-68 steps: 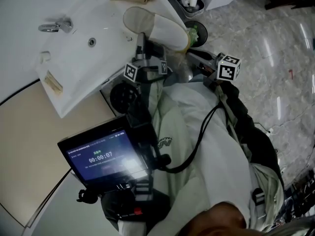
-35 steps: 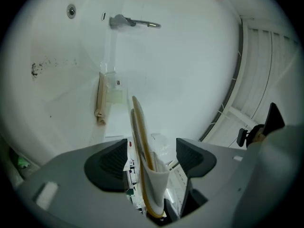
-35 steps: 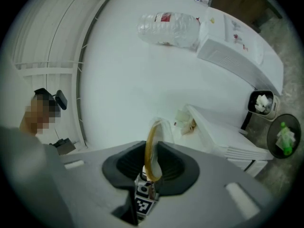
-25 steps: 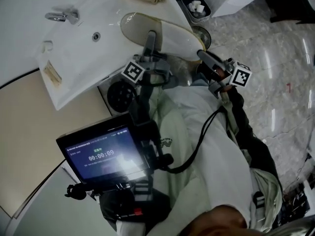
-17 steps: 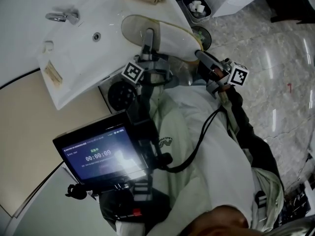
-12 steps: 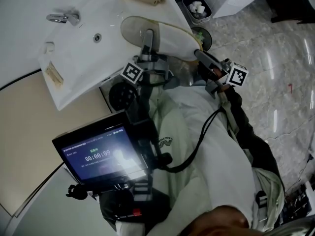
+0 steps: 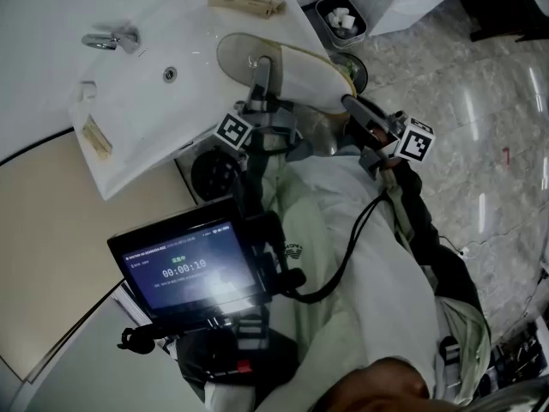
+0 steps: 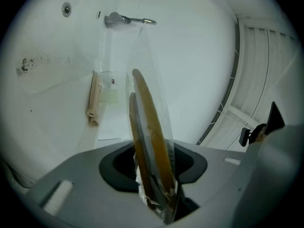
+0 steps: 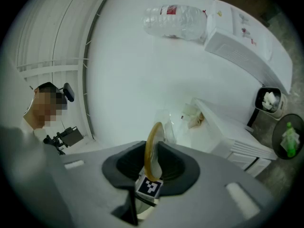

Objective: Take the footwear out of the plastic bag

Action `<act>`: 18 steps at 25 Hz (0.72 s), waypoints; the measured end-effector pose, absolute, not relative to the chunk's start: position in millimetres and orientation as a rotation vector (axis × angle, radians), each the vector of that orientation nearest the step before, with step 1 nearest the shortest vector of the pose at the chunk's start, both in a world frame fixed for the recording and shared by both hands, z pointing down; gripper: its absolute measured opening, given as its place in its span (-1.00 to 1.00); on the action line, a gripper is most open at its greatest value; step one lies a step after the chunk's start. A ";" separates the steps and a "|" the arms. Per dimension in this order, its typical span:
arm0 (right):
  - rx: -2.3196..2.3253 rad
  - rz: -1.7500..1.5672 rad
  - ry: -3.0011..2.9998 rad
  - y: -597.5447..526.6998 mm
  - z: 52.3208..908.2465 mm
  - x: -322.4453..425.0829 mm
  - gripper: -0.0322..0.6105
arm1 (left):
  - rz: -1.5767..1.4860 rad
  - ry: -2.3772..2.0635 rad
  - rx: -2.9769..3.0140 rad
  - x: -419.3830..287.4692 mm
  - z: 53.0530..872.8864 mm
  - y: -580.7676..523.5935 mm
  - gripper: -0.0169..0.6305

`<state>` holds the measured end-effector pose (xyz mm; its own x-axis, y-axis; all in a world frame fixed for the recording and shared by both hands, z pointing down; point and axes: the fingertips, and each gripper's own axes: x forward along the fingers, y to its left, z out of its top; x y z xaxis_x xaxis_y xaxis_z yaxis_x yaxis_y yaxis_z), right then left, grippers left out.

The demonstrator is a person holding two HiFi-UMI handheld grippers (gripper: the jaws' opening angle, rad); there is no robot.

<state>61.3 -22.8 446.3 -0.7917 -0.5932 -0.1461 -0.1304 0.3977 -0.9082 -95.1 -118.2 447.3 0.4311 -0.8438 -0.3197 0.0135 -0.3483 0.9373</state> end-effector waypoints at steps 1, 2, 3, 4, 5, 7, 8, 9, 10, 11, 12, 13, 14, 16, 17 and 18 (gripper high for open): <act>-0.623 -1.368 2.212 -21.3 444.9 61.8 -0.66 | -1.065 -0.723 1.693 -93.6 446.6 -118.1 -0.45; -0.623 -1.360 2.216 -20.1 443.2 62.2 -0.65 | -1.057 -0.716 1.700 -92.0 446.0 -118.1 -0.44; -0.625 -1.350 2.219 -19.1 441.3 62.8 -0.66 | -1.052 -0.712 1.703 -90.9 445.4 -118.2 -0.44; -0.632 -1.342 2.221 -18.1 439.6 63.8 -0.65 | -1.052 -0.710 1.702 -90.4 445.0 -118.5 -0.43; -0.643 -1.336 2.221 -16.9 438.2 65.2 -0.65 | -1.056 -0.709 1.697 -90.7 444.4 -118.9 -0.43; -0.678 -1.334 2.217 -14.5 437.6 69.9 -0.65 | -1.059 -0.699 1.695 -90.4 442.6 -120.0 -0.42; -0.693 -1.333 2.213 -13.5 437.9 72.9 -0.65 | -1.052 -0.693 1.702 -88.5 442.0 -120.9 -0.41; -0.704 -1.331 2.208 -13.0 438.5 76.6 -0.66 | -1.043 -0.689 1.710 -85.4 442.4 -122.3 -0.41; -0.711 -1.328 2.203 -13.0 439.6 81.4 -0.65 | -1.041 -0.690 1.710 -82.5 443.7 -124.5 -0.41; -0.717 -1.325 2.196 -13.1 440.7 86.6 -0.65 | -1.048 -0.692 1.699 -80.7 445.4 -127.3 -0.40; -0.721 -1.321 2.190 -12.8 441.6 91.4 -0.65 | -1.060 -0.693 1.683 -80.2 447.0 -130.0 -0.40; -0.722 -1.315 2.186 -11.6 441.9 95.5 -0.66 | -1.069 -0.693 1.671 -80.3 448.0 -132.2 -0.41; -0.724 -1.309 2.182 -9.9 442.1 99.2 -0.66 | -1.068 -0.692 1.669 -80.2 448.6 -133.8 -0.41; -0.741 -1.302 2.173 -5.3 442.7 106.2 -0.66 | -1.055 -0.691 1.678 -80.8 449.4 -136.4 -0.39; -0.751 -1.297 2.168 -2.8 442.3 109.3 -0.66 | -1.057 -0.694 1.674 -83.4 449.9 -138.2 -0.40; -0.762 -1.291 2.162 -0.3 441.6 112.6 -0.66 | -1.068 -0.698 1.661 -87.6 451.1 -140.6 -0.41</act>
